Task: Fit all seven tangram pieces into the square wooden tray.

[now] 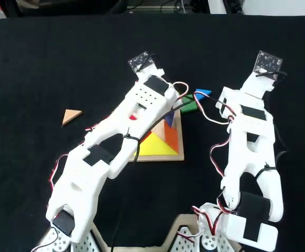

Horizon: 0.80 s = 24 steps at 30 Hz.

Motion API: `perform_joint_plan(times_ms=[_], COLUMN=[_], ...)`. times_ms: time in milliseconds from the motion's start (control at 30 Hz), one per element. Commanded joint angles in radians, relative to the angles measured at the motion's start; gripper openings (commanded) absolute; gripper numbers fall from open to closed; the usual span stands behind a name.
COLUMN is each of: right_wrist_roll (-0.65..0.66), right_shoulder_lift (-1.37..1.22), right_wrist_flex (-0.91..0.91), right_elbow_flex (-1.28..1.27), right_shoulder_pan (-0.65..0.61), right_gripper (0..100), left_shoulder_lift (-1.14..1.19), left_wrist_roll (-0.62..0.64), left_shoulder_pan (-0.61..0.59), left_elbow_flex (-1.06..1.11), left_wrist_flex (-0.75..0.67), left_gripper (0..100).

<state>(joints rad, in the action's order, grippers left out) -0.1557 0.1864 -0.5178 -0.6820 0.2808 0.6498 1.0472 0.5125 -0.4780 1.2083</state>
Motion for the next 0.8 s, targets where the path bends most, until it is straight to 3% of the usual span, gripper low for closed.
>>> perform_joint_plan(times_ms=[0, 200, 500, 767], right_wrist_roll=[-0.006, -0.008, -0.008, -0.003], right_shoulder_lift=[0.039, 0.041, 0.039, 0.039], right_wrist_flex=[0.021, 0.021, 0.021, 0.021], right_elbow_flex=[0.002, 0.004, 0.007, 0.004], right_shoulder_pan=[0.02, 0.021, 0.023, 0.018], right_gripper=[1.5, 1.5, 1.5, 1.5], left_shoulder_lift=[-0.012, -0.012, -0.012, -0.021], left_wrist_roll=[-0.08, -0.218, -0.123, -0.121], left_shoulder_pan=[0.018, 0.018, 0.004, -0.016], left_elbow_flex=[-0.054, -0.054, -0.064, -0.059], left_wrist_flex=[0.011, 0.009, 0.046, 0.06], left_gripper=[19, 19, 29, 30])
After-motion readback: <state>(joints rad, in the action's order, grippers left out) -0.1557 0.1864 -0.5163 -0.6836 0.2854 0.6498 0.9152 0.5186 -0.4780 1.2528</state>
